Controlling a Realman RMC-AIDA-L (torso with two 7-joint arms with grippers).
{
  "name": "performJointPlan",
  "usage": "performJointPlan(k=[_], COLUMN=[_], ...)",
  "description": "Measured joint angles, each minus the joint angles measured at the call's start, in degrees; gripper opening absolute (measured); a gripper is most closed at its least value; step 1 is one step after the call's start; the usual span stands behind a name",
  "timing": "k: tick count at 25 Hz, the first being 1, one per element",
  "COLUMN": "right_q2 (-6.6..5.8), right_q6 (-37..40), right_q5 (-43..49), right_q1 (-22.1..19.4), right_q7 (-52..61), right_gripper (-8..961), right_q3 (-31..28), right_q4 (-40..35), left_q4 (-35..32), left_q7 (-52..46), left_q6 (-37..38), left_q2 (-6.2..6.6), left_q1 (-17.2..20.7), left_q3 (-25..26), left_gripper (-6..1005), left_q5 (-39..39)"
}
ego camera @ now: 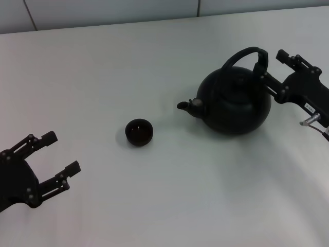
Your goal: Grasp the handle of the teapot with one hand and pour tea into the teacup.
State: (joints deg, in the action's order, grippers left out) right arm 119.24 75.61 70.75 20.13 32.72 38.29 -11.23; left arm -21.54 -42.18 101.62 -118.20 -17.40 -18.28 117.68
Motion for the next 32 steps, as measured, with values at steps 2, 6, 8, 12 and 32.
performJointPlan(k=[2,6,8,12,32], right_q2=[0.01,0.01,0.00,0.02,-3.35], right_q6=[0.59,6.28,9.08,11.39,26.38], right_q5=[0.00,-0.01,-0.01,-0.01,35.91], right_q1=[-0.44,-4.36,-6.73,-9.69,-8.10], right_q7=[0.00,-0.02,-0.02,-0.17,29.39], right_gripper=[470,633,681,695,695], right_q3=[-0.02,-0.59,-1.99,-4.53,-2.17], right_q4=[0.09,-0.07,0.19,1.46,-25.68], left_q4=[0.00,0.00,0.00,0.75,-9.45], left_q7=[0.00,0.00,0.00,-0.08,-22.03], left_q6=[0.05,0.35,0.46,0.68,2.93], left_q2=[0.00,0.00,0.00,-0.02,4.69], left_q1=[0.00,-0.02,-0.07,-0.33,-8.94], left_q3=[0.00,0.00,0.00,0.00,-13.59], left_gripper=[813,813,812,812,809], left_q5=[0.00,0.00,0.00,0.00,1.01])
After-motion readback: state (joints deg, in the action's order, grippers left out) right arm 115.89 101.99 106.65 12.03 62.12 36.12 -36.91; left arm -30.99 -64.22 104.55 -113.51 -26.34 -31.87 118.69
